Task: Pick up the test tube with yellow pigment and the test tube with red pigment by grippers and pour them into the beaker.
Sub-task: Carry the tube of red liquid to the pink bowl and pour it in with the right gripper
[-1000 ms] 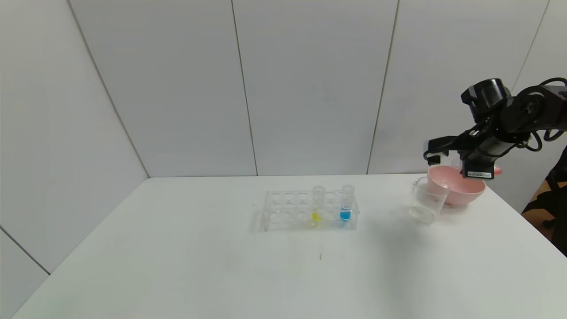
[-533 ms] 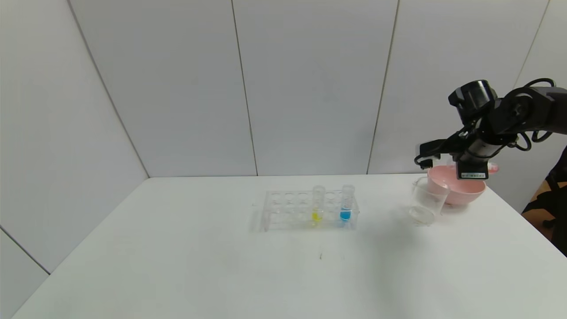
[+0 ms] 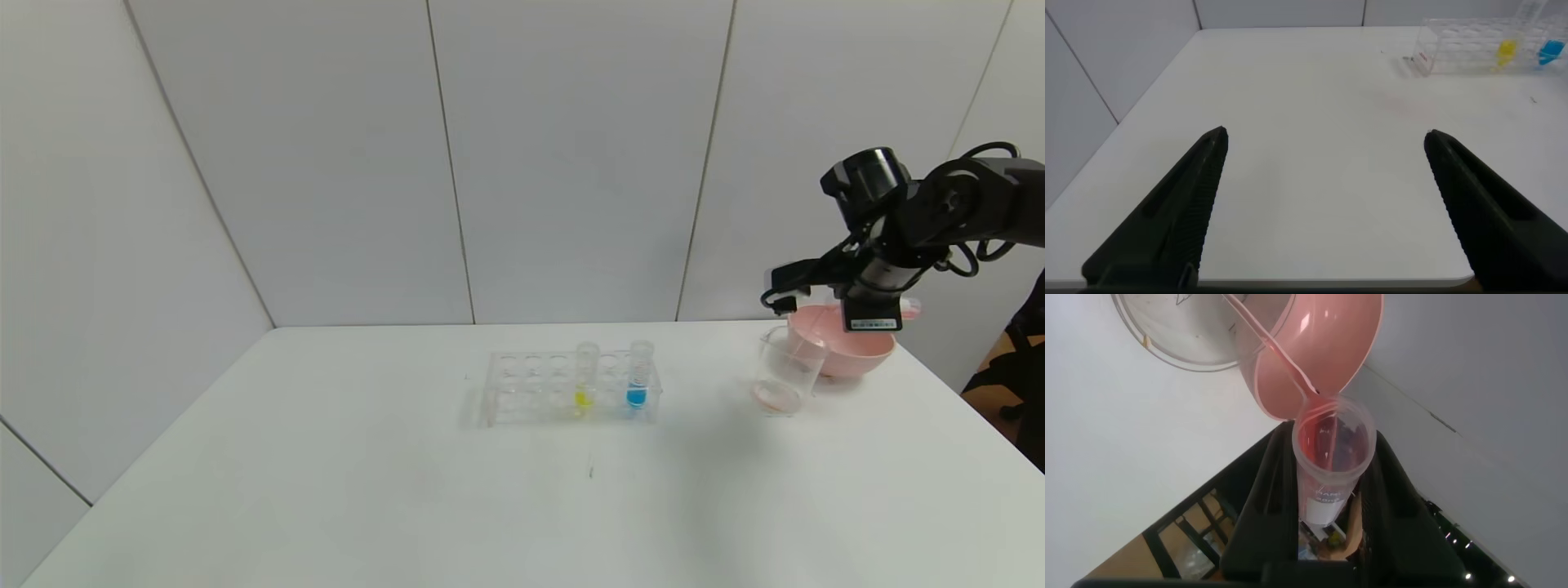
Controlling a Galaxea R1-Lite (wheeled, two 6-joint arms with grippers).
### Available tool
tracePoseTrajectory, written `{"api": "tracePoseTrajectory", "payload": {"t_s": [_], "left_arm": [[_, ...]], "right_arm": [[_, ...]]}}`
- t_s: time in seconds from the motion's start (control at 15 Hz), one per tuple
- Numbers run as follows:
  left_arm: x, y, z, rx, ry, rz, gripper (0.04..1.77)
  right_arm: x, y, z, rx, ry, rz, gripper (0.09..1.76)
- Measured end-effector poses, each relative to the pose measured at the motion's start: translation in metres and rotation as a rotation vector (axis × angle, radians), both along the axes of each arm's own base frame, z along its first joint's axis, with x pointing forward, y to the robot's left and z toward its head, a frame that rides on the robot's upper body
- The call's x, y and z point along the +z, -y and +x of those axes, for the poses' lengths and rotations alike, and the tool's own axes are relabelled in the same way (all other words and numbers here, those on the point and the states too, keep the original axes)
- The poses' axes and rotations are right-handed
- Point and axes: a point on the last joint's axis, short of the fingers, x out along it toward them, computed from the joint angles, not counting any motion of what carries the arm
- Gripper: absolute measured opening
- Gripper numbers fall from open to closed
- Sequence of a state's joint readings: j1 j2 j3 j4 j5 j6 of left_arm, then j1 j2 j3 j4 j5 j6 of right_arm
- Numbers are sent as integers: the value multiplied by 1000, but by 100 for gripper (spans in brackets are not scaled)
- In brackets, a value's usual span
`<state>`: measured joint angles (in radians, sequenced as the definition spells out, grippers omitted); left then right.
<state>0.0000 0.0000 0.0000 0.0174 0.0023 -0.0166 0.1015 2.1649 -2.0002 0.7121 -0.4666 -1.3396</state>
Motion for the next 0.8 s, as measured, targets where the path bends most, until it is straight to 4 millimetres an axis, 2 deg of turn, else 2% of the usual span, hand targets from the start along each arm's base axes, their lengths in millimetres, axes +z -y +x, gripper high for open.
{"api": "tracePoseTrajectory", "payload": {"t_s": [0.8], "left_arm": [[0, 0, 0, 0, 0, 0, 172]], "right_arm": [[9, 2, -5, 27, -8, -81, 50]]}}
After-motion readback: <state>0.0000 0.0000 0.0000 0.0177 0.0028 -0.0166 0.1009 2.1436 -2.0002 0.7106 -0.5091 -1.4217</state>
